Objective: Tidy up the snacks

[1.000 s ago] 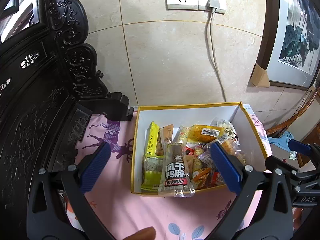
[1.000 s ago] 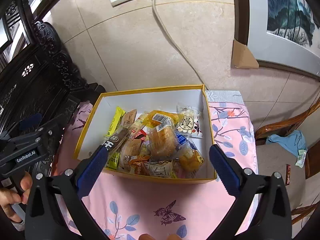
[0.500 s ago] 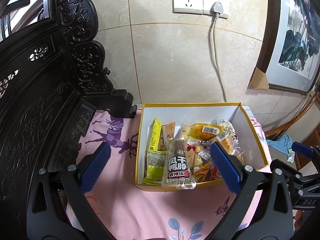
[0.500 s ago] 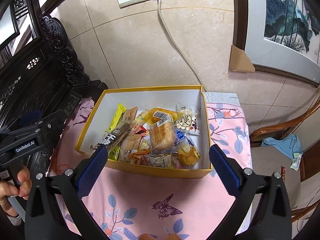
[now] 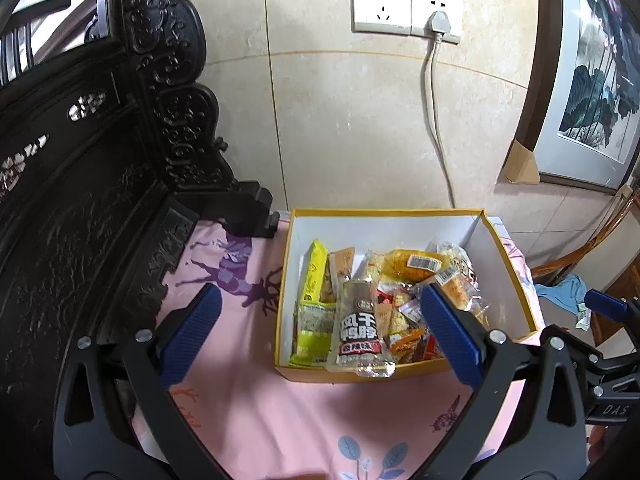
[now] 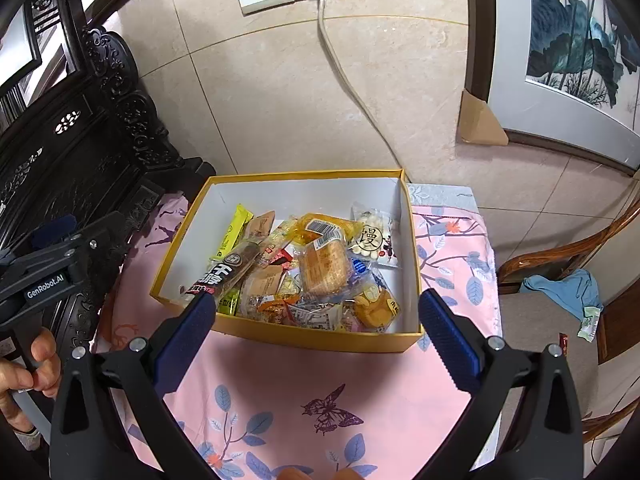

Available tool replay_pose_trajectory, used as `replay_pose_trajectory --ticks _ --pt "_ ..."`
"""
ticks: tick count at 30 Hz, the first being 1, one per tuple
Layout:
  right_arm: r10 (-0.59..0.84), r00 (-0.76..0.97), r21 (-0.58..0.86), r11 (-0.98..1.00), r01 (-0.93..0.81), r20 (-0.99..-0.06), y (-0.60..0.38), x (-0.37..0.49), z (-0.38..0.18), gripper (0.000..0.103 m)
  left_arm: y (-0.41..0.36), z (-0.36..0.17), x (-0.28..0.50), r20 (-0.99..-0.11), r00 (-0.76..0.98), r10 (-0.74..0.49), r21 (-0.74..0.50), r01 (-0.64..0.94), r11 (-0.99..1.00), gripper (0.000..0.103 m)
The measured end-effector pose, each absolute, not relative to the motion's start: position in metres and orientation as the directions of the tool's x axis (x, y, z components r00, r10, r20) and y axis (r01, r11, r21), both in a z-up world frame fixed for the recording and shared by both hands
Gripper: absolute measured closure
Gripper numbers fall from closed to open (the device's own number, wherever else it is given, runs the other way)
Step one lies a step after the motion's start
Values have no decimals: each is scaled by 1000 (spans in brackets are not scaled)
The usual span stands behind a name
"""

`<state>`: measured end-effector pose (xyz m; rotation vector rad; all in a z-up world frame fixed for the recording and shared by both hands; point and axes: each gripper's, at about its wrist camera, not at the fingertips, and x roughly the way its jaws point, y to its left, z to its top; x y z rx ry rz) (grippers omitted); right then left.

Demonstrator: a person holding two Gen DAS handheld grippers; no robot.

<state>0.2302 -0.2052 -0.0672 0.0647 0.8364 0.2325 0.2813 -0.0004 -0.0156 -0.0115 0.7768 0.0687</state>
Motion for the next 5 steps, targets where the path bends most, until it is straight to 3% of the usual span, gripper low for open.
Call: replay_pose_trajectory --ticks 5 --pt "230 647 148 973 -179 -727 -204 230 -67 1 -1 -17 281 -707 705 57 17 -64 998 2"
